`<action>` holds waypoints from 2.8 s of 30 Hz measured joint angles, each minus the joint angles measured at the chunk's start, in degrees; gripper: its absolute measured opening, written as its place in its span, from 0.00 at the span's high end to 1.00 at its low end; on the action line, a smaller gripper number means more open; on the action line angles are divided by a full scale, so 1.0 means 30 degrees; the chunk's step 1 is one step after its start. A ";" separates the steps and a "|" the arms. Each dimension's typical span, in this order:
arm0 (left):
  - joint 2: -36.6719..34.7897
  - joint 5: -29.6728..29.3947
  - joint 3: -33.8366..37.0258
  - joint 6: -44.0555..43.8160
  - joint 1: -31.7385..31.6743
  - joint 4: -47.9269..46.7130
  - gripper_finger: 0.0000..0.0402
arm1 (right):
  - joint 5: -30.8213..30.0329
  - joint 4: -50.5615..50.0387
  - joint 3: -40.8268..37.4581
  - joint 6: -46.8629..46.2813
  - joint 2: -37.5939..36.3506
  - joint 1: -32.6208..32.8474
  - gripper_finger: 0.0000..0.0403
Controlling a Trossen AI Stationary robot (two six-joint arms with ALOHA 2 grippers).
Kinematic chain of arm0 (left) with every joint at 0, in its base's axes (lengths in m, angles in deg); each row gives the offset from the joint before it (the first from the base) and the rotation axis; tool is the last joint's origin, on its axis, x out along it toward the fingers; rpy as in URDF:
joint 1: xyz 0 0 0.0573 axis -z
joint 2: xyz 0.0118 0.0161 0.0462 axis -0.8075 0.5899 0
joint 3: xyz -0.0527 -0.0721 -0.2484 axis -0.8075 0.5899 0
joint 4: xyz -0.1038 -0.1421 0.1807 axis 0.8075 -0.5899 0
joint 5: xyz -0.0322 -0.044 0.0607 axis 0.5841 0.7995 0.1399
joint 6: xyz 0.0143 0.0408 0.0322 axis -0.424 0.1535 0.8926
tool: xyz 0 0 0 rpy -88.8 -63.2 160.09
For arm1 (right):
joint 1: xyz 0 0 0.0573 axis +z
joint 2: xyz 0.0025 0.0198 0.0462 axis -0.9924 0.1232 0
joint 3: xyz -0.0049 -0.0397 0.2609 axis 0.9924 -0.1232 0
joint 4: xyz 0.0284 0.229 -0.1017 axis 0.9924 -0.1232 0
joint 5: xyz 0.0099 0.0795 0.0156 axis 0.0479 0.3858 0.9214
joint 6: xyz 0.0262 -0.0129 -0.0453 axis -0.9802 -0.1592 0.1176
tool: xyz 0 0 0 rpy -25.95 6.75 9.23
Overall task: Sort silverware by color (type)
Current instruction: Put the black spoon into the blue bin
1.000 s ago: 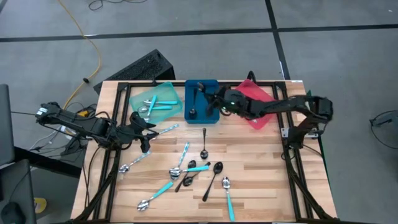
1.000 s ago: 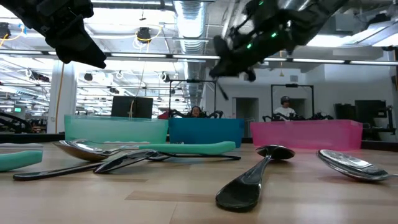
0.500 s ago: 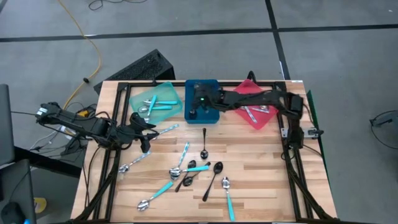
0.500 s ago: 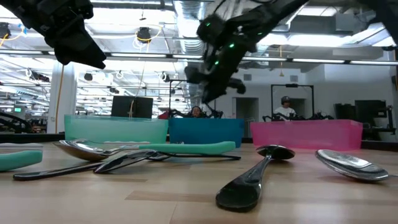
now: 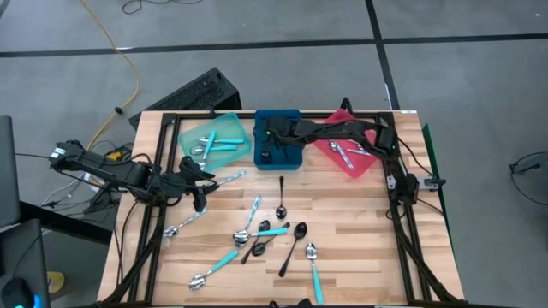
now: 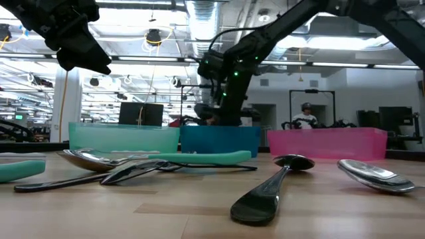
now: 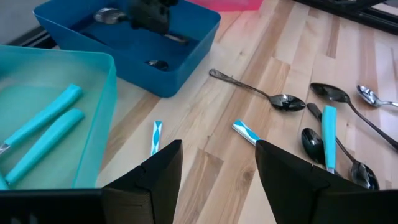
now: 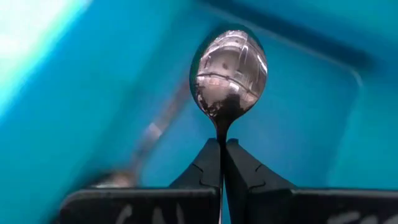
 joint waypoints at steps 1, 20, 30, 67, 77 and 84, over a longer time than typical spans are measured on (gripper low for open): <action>0.0002 -0.0017 0.0000 0.0009 0.0000 0.0000 0.53 | -0.0021 0.0014 -0.0001 0.0001 0.0141 -0.0034 0.94; 0.0000 -0.0040 0.0000 0.0007 0.0000 0.0007 0.53 | 0.0964 -0.0617 0.0017 0.0054 0.0495 -0.0301 0.91; 0.0000 -0.0019 0.0000 0.0007 -0.0002 0.0005 0.53 | 0.0999 -0.0648 0.0017 -0.0308 0.0488 -0.0301 0.83; 0.0000 0.0529 0.0000 -0.0379 -0.0007 0.0166 0.53 | 0.9981 -0.0239 0.0709 0.3339 -0.9921 0.2479 0.68; 0.0000 0.0522 0.0000 -0.0663 -0.0007 0.0160 0.53 | 1.0003 0.1780 0.0709 0.4510 -1.3391 0.7131 0.68; 0.0000 0.0522 0.0000 -0.0663 -0.0007 0.0153 0.53 | 0.9996 0.2149 0.0709 0.6701 -1.4692 1.0746 0.68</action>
